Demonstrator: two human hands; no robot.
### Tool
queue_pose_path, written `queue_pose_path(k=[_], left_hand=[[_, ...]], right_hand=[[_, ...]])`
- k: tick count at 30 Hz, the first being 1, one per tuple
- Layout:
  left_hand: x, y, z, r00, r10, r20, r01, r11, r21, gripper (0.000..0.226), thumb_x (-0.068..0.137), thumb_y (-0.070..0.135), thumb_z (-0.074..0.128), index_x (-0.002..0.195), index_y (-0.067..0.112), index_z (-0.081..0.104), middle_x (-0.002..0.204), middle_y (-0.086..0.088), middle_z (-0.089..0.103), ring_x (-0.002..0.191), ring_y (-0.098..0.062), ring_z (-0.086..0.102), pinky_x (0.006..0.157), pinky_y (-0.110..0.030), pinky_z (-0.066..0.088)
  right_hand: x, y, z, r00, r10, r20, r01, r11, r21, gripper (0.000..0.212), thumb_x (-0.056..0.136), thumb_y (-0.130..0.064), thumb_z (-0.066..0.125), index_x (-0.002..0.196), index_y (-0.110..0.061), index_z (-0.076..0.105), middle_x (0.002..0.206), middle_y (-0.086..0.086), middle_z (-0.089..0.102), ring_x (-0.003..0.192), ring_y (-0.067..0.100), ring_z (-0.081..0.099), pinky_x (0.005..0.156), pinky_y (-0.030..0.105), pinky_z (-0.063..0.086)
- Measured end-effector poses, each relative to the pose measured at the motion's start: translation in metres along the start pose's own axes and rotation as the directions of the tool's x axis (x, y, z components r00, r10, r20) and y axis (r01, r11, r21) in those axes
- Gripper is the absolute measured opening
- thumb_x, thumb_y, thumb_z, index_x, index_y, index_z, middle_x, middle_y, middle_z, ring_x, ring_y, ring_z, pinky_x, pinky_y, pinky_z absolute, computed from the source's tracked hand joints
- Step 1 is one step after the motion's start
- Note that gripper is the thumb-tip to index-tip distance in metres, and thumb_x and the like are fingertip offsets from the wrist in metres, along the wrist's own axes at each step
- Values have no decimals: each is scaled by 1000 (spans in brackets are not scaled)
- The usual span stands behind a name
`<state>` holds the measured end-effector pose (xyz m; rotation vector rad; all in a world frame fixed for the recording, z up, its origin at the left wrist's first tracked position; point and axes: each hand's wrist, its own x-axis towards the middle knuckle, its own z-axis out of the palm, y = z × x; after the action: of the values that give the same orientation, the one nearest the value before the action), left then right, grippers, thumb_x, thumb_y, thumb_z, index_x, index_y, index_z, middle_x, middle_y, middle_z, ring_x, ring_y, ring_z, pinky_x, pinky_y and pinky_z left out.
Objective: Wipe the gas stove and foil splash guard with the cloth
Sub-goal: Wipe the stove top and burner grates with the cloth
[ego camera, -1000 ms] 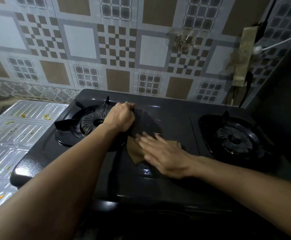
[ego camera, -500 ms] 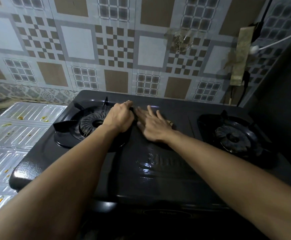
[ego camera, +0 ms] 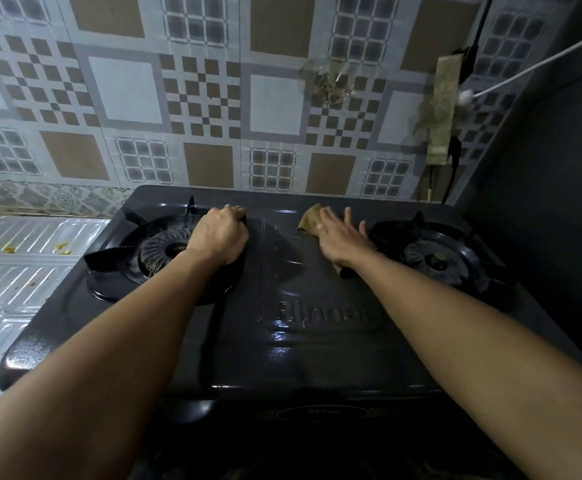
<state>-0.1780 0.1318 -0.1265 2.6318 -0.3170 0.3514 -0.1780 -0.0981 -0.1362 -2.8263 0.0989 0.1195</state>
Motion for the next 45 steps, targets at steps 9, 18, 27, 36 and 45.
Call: queue_pose_path(k=[9, 18, 27, 36, 45], left_hand=[[1, 2, 2, 998, -53, -36, 52, 998, -31, 35, 83, 7, 39, 104, 7, 67, 115, -23, 65, 104, -44, 58, 88, -43, 50], [1, -2, -1, 998, -62, -3, 62, 996, -68, 38, 84, 10, 43, 112, 7, 69, 112, -25, 67, 104, -43, 61, 92, -45, 51], [-6, 7, -7, 989, -4, -147, 22, 993, 119, 26, 82, 7, 50, 101, 2, 67, 107, -21, 67, 99, -40, 59, 86, -41, 45], [-34, 7, -25, 987, 106, -122, -94, 991, 98, 22, 84, 14, 47, 88, 5, 66, 97, -20, 70, 90, -40, 62, 78, -41, 45], [-57, 13, -36, 985, 143, -101, -143, 990, 15, 25, 81, 16, 44, 82, 3, 65, 95, -20, 69, 88, -41, 59, 71, -41, 47]], right_hand=[[-27, 4, 3, 998, -48, -32, 46, 997, -58, 53, 104, -35, 16, 155, -20, 4, 163, -6, -1, 149, 20, -7, 121, 45, -3], [-146, -88, 55, 941, -337, -28, 333, 939, -90, 55, 101, -30, 29, 153, -17, 16, 162, -5, 9, 150, 20, -2, 120, 45, -2], [-162, 1, 25, 965, 235, -116, -240, 970, -34, 55, 103, -35, 17, 154, -20, 4, 162, -9, -4, 148, 22, -14, 119, 51, -4], [-188, -113, 74, 978, -154, -139, 137, 983, -125, 56, 101, -36, 25, 153, -19, 13, 162, -5, 9, 149, 27, -7, 118, 55, -2], [-217, -68, 68, 913, -330, -239, 299, 942, -154, 46, 97, -29, 31, 141, -25, 43, 152, -10, 38, 150, 22, 4, 116, 60, 0]])
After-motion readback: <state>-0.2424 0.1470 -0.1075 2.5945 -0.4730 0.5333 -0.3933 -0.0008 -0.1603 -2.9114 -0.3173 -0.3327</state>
